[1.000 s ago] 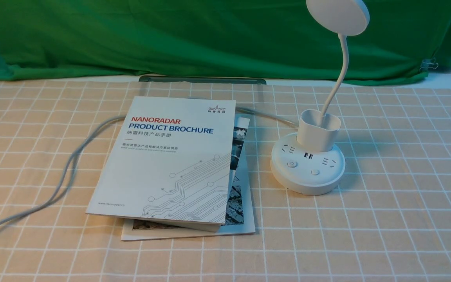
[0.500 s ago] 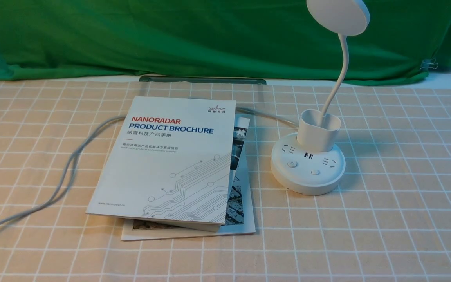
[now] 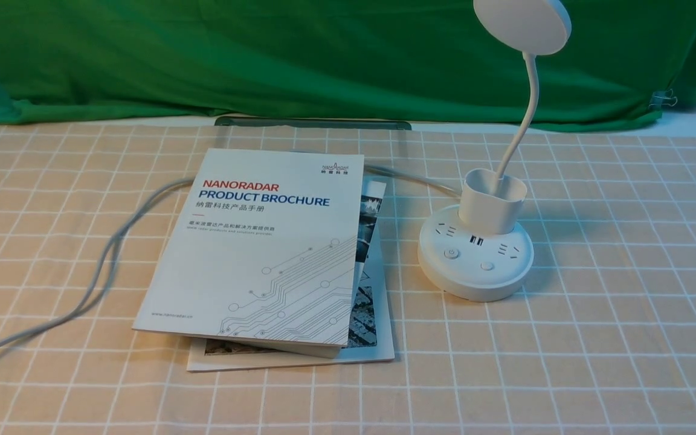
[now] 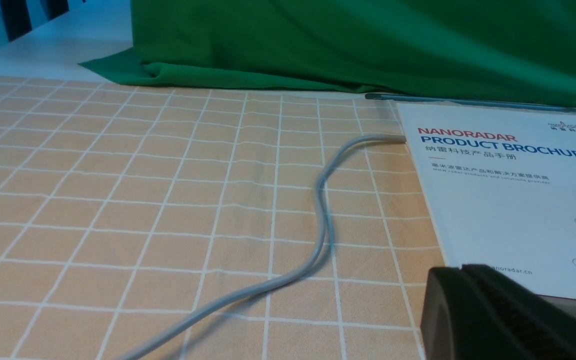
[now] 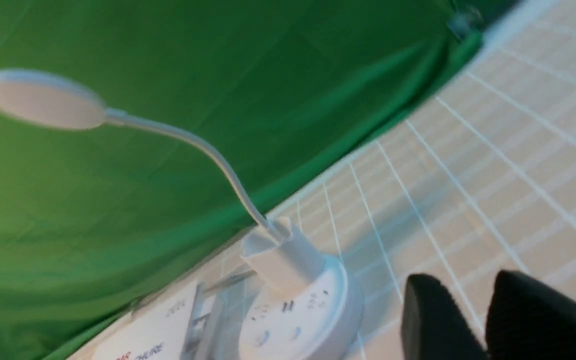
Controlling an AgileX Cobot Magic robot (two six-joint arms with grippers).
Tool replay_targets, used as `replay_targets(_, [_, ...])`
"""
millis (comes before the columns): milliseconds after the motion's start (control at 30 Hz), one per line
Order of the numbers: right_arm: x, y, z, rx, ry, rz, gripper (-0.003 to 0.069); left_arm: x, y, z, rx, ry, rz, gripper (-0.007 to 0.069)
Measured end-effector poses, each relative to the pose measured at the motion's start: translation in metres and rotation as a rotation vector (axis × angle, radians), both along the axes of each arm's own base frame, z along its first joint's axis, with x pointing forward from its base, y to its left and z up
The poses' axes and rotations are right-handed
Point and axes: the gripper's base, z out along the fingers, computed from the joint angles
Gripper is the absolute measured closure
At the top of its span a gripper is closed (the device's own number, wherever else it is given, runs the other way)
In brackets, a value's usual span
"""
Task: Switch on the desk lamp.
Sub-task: Use the right arm to press the button switch on the lamp holder
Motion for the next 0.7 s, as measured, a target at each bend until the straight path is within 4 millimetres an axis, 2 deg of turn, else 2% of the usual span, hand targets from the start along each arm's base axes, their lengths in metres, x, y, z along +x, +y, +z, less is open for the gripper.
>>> replay_targets(67, [-0.001,0.0,0.012,-0.065,-0.028,0.004,0.048,0.0,0.0,0.0,0.0,0.0,0.0,0.0603])
replay_targets(100, [-0.001,0.001,0.034,-0.177,-0.047,0.006,0.0546,0.0,0.0,0.0,0.0,0.0,0.0,0.0603])
replay_targets(200, [0.006,0.003,0.069,-0.392,0.003,0.028,0.0616,0.0,0.0,0.0,0.0,0.0,0.0,0.0603])
replay_targets(300, [0.027,0.006,0.102,-0.608,0.15,0.108,0.0625,0.0,0.0,0.0,0.0,0.0,0.0,0.0603])
replay_targets(367, [0.055,0.01,0.127,-0.733,0.279,0.196,0.0625,0.0,0.0,0.0,0.0,0.0,0.0,0.0603])
replay_targets(400, [0.054,0.01,0.13,-0.743,0.277,0.199,0.0625,0.0,0.0,0.0,0.0,0.0,0.0,0.0603])
replay_targets(433, [0.076,0.012,0.141,-0.822,0.362,0.271,0.0625,0.0,0.0,0.0,0.0,0.0,0.0,0.0603])
replay_targets(467, [0.093,0.015,0.144,-0.875,0.412,0.325,0.0625,0.0,0.0,0.0,0.0,0.0,0.0,0.0603])
replay_targets(600, [0.143,0.03,0.147,-0.955,0.501,0.492,0.0625,0.0,0.0,0.0,0.0,0.0,0.0,0.0603])
replay_targets(633, [0.145,0.031,0.145,-0.957,0.511,0.498,0.0625,0.0,0.0,0.0,0.0,0.0,0.0,0.0603])
replay_targets(667, [0.164,0.042,0.138,-0.977,0.557,0.578,0.0625,0.0,0.0,0.0,0.003,0.0,0.0,0.0603])
replay_targets(700, [0.173,0.048,0.134,-0.993,0.584,0.62,0.0625,0.0,0.0,0.0,0.004,0.0,0.0,0.0603])
